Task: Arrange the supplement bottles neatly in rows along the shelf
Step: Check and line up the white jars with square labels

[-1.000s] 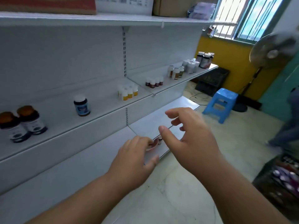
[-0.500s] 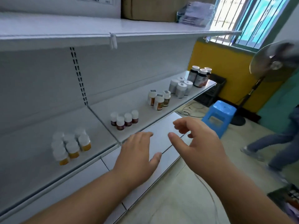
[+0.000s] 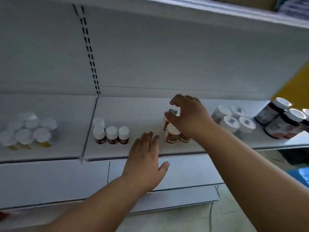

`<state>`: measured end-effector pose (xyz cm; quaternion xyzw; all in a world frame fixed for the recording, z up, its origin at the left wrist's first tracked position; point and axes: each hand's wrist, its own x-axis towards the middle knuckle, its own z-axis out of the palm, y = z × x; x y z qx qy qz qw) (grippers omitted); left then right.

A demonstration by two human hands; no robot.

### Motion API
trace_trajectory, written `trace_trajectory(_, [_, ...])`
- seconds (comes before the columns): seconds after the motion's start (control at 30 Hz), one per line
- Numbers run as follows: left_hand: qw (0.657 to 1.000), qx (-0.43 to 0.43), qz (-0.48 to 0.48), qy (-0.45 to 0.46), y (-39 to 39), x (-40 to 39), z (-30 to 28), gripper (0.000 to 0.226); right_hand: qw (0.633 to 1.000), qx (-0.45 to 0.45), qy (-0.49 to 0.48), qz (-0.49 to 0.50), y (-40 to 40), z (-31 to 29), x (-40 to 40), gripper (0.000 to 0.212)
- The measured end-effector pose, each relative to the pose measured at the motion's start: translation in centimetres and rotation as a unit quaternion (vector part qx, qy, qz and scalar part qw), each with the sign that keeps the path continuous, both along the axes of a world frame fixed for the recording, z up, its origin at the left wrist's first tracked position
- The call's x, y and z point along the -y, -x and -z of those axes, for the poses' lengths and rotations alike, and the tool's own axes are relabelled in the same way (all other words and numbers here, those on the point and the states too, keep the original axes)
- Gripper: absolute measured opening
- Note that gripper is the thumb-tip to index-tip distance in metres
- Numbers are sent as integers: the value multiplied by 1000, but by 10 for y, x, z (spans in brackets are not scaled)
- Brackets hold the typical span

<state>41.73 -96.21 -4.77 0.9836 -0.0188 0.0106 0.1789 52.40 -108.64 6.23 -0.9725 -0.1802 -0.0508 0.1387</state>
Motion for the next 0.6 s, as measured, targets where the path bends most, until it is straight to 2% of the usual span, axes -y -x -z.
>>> trace_trajectory(0.17, [996, -40, -21, -82, -9, 15, 13, 94, 992, -117, 41, -23, -47, 6, -10, 39])
trace_trajectory(0.3, [991, -63, -16, -116, -12, 14, 13, 97, 986, -155, 39, -37, -51, 4, -9, 33])
trace_trajectory(0.47, [989, -79, -12, -125, -14, 14, 14, 99, 985, -159, 65, -27, -43, 1, -6, 30])
trace_trajectory(0.6, [988, -77, 0, -133, -14, 12, 15, 100, 995, -98, -18, -1, -32, -3, -2, 27])
